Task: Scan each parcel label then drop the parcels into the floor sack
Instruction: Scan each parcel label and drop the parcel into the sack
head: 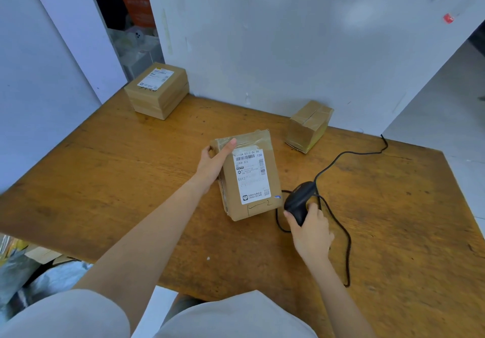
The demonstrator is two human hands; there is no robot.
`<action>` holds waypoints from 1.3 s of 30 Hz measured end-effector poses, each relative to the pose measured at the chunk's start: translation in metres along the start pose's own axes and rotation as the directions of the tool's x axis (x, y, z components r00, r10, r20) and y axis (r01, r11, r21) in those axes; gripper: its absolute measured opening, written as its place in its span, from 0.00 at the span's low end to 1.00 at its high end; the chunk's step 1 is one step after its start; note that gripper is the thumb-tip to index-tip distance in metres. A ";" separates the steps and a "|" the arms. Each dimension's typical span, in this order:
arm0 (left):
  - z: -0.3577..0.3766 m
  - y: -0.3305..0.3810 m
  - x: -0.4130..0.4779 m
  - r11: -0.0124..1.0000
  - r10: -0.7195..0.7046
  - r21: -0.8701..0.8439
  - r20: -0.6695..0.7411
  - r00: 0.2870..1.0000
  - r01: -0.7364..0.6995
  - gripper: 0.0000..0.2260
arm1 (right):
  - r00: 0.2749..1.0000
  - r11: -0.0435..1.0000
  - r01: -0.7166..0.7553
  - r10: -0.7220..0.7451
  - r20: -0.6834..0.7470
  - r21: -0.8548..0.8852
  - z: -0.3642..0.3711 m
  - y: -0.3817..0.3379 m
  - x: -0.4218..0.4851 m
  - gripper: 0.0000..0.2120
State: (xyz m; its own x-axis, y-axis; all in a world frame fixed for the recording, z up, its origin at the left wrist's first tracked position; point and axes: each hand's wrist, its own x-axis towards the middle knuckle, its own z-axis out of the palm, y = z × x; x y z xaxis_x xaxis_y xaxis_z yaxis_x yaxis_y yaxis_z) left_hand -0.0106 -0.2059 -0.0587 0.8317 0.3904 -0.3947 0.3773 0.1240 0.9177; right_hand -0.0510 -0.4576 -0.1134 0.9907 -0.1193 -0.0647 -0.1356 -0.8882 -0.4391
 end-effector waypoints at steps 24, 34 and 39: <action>-0.130 -0.016 -0.039 0.901 -0.226 -0.425 -0.293 0.929 0.085 0.37 | 0.899 0.720 0.186 -0.399 0.179 0.669 0.050 -0.165 -0.083 0.32; -0.347 -0.030 -0.098 0.929 -0.234 -0.370 -0.560 0.795 0.013 0.35 | 0.761 0.564 0.206 -0.606 0.231 0.800 0.113 -0.352 -0.153 0.33; -0.478 -0.042 -0.131 0.981 -0.169 -0.184 -0.634 0.754 0.064 0.41 | 0.678 0.500 0.297 -0.711 0.189 0.814 0.150 -0.460 -0.215 0.30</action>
State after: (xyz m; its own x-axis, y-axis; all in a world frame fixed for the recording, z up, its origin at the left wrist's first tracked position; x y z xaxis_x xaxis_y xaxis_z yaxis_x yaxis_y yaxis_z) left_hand -0.3297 0.1737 -0.0243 0.3056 0.8523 -0.4245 0.3482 0.3149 0.8829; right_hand -0.2022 0.0432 -0.0323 0.7667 0.6344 0.0986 0.2220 -0.1179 -0.9679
